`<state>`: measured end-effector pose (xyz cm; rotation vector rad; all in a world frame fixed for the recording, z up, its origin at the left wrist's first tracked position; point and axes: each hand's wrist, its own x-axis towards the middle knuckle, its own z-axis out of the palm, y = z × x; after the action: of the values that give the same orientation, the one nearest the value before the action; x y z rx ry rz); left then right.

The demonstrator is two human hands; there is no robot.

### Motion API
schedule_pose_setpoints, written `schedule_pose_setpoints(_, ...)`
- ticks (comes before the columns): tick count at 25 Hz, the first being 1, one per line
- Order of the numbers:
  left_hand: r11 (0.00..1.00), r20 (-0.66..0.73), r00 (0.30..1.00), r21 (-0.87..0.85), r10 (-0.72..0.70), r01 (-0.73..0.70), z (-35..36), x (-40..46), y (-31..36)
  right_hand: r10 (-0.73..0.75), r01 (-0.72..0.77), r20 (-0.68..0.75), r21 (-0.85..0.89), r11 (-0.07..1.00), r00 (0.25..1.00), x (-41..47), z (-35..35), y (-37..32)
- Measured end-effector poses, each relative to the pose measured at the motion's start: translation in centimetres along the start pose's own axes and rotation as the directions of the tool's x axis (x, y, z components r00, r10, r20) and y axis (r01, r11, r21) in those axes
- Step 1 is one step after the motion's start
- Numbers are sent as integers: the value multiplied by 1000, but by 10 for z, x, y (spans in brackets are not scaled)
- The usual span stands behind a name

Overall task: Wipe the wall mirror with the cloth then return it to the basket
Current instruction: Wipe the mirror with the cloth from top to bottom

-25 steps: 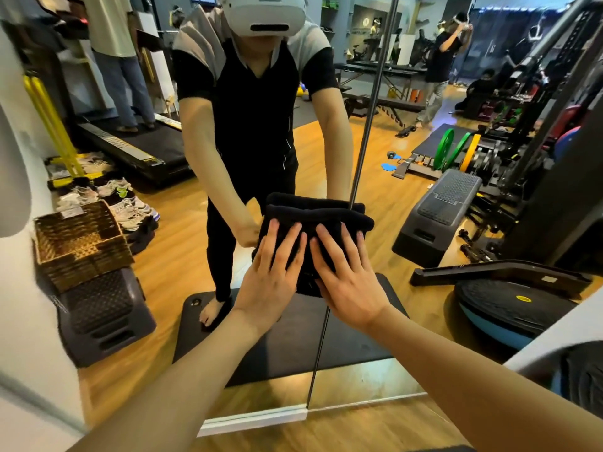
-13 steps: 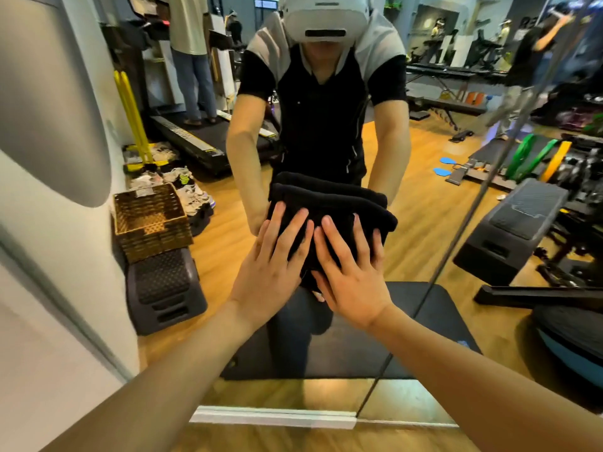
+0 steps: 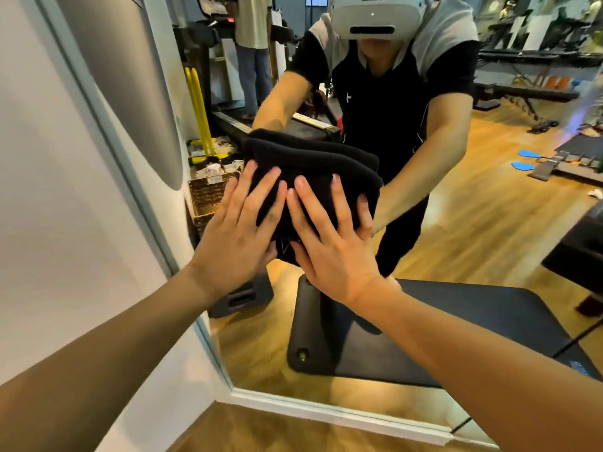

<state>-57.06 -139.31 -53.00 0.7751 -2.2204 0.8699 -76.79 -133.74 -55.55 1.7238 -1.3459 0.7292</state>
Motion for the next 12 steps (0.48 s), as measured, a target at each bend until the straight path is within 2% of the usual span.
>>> schedule_pose_setpoints(8,992,86,995,118,-46,35,-20,-81,-130,-65,65,-18,-23,998,998,64,42,-133)
schedule_pose_setpoints(12,989,95,990,115,-107,96,-21,-105,-155,-85,84,-46,-21,996,995,77,61,-171)
